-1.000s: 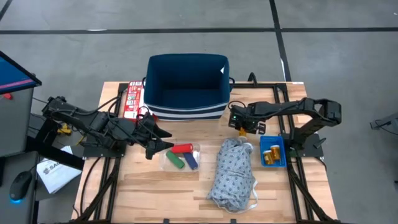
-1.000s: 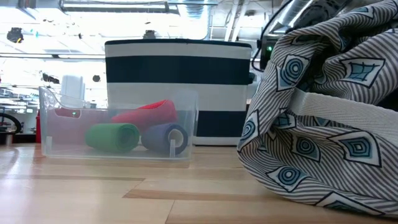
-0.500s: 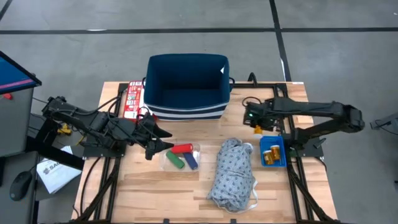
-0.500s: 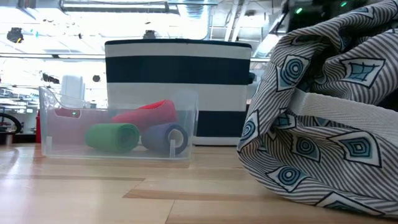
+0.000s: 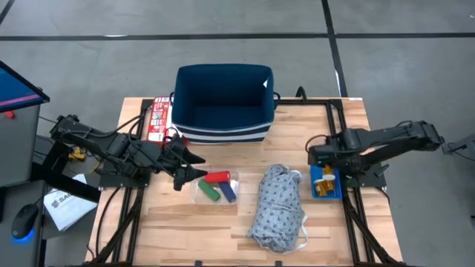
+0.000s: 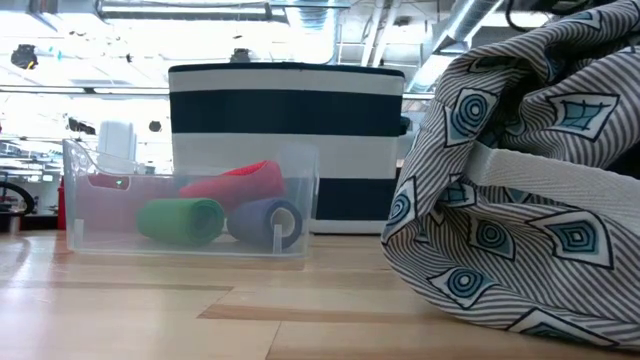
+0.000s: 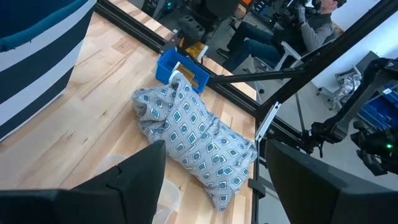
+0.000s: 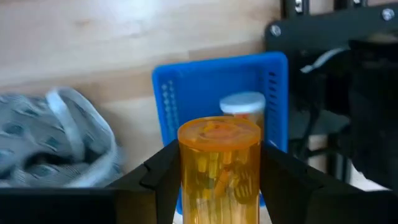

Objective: Pick & place medical supplies in basket/bin
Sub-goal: Put the orange pill bottle into the small blue bin

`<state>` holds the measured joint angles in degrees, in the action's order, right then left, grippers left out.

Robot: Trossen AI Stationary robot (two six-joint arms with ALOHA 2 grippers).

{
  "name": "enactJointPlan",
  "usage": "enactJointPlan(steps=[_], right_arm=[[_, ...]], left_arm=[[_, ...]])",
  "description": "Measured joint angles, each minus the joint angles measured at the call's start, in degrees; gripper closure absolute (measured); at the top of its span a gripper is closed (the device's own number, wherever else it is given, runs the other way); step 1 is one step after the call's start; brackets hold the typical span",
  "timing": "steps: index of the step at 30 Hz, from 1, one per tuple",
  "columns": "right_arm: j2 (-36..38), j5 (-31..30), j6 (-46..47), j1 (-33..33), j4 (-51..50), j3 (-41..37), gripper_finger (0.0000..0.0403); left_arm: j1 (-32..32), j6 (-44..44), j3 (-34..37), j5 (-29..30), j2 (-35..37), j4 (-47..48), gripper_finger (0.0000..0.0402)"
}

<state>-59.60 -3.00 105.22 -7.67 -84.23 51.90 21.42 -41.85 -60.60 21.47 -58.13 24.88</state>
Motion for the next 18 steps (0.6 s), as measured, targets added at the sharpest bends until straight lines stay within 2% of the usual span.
enactJointPlan(steps=[5, 10, 18], right_arm=[[-1.2, 0.1, 2.4, -2.9, -0.5, -0.8, 0.0225], [-1.6, 1.8, 1.7, -2.8, 5.2, -6.5, 0.0225], [-1.5, 2.7, 1.4, -2.7, 7.5, -10.8, 0.0225]], left_arm=[[0.0, 0.0, 0.0, 0.0, 0.0, 0.0, 0.0135], [0.0, 0.0, 0.0, 0.2, 0.0, 0.0, 0.0135], [0.0, -0.3, 0.0, 0.4, 0.0, 0.0, 0.0135]])
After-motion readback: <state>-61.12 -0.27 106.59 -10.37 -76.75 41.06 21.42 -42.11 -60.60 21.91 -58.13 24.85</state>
